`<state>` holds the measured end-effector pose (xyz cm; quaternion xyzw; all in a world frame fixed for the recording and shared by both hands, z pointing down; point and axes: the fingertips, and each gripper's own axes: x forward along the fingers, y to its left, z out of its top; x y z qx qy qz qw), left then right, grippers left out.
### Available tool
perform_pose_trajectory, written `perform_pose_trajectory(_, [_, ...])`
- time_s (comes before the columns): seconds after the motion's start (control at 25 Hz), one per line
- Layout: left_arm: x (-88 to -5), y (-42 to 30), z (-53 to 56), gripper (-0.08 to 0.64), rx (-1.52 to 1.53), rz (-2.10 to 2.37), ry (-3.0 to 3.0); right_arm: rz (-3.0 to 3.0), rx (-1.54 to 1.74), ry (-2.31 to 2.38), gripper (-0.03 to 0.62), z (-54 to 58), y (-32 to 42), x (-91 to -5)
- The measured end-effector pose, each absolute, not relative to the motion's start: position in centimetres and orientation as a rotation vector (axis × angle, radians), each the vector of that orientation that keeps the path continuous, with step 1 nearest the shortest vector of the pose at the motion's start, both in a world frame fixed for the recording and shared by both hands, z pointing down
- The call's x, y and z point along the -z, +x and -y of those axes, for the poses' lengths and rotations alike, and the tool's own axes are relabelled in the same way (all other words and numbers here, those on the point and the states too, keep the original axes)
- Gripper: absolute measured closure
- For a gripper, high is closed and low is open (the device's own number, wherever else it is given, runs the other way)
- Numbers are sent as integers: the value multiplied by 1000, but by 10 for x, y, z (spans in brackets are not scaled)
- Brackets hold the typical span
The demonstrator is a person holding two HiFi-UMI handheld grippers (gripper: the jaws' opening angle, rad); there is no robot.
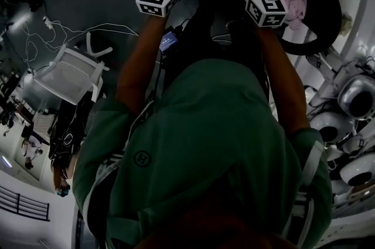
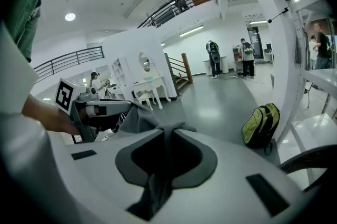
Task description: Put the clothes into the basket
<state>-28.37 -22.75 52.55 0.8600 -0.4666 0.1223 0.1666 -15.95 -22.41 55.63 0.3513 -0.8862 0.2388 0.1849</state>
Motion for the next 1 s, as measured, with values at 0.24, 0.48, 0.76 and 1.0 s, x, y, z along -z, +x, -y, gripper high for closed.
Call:
perform_pose_trajectory(0.24, [-551,-281,223,552,-395,1298,2408,2444,-741,988,558,218,-159,-582])
perform_pose_trajectory(0.48, [-562,-275,218,549,-420,1255,2403,2394,-808,980,558,210,-157,-597])
perform_pose_trajectory(0.76, [-549,-270,222,554,-397,1262,2454,2357,-860,924,557,199,-158,-608])
perform_pose_trajectory(1.0, [-543,-265,224,554,-394,1252,2478,2379,-842,953,557,204,-159,-598])
